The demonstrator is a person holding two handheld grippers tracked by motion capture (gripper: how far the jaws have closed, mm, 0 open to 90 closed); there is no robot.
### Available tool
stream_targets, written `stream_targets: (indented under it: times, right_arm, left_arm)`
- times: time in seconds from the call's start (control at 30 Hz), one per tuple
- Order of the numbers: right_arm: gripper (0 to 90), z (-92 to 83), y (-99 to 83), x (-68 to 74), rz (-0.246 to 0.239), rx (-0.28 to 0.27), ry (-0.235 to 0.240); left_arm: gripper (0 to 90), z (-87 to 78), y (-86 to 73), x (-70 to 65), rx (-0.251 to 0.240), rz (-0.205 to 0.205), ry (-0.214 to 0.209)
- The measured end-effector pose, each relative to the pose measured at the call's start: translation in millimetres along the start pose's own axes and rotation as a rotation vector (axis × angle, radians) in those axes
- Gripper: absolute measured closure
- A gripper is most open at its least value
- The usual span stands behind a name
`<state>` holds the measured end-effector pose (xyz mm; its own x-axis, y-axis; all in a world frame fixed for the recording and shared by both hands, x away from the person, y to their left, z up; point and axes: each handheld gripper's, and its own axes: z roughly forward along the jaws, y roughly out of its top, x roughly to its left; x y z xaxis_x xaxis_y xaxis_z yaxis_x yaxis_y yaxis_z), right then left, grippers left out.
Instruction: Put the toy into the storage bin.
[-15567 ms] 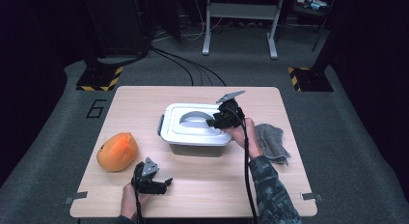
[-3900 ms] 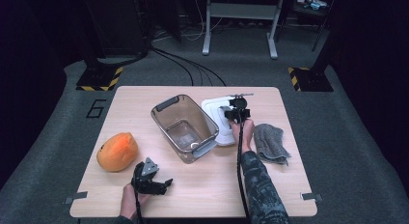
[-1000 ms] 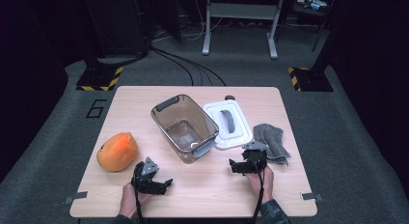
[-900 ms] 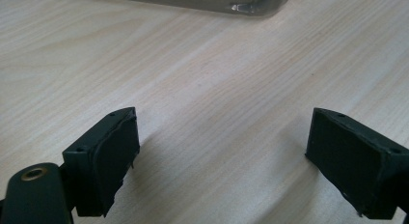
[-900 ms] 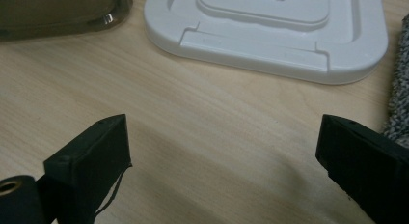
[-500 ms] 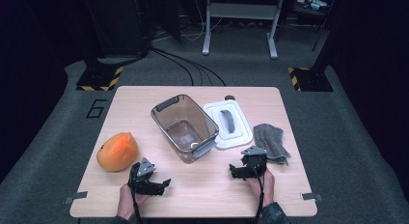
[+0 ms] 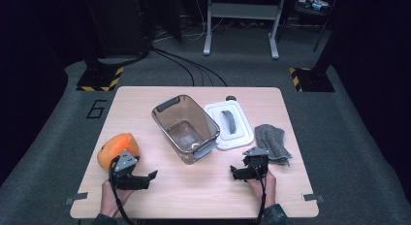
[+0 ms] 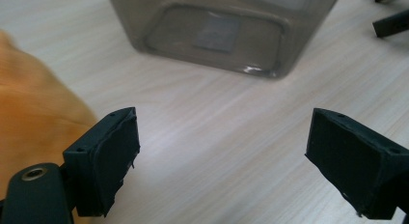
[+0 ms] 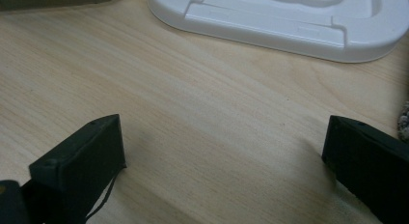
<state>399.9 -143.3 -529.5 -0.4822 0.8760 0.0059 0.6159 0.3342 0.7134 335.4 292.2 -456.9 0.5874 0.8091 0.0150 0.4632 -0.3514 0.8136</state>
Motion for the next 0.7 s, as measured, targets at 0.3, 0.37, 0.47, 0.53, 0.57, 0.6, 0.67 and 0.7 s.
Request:
stream_targets:
  times: [0.3,0.37,0.47,0.53,0.57,0.6,0.67,0.7]
  right_arm:
    - [0.3,0.3,0.1,-0.7,-0.007,-0.002,0.002]
    - [0.4,0.5,0.2,-0.8,-0.009,-0.003,0.002]
    - [0.3,0.2,0.3,-0.5,-0.006,0.003,0.004]
    - [0.4,0.2,0.3,-0.6,-0.006,0.004,0.005]
    - [0.4,0.2,0.3,-0.7,-0.007,0.003,0.005]
    - [0.4,0.2,0.3,-0.6,-0.006,0.003,0.005]
    - [0.3,0.2,0.3,-0.6,-0.006,0.003,0.005]
    - [0.4,0.3,0.3,-0.7,-0.007,0.003,0.005]
  left_arm:
    - [11.9,-37.8,16.9,45.0,-0.069,-0.052,0.093]
    - [11.8,-37.5,17.9,60.3,-0.058,-0.083,0.105]
    - [11.8,-37.2,19.3,79.2,-0.039,-0.11,0.136]
    - [11.7,-36.0,19.1,90.4,-0.036,-0.138,0.134]
    - [11.7,-35.1,18.5,95.1,-0.024,-0.144,0.137]
    - [11.6,-33.6,17.3,98.6,-0.012,-0.151,0.139]
    - [11.5,-29.5,13.6,103.3,0.015,-0.161,0.132]
    - [11.4,-27.4,11.4,104.2,0.023,-0.16,0.133]
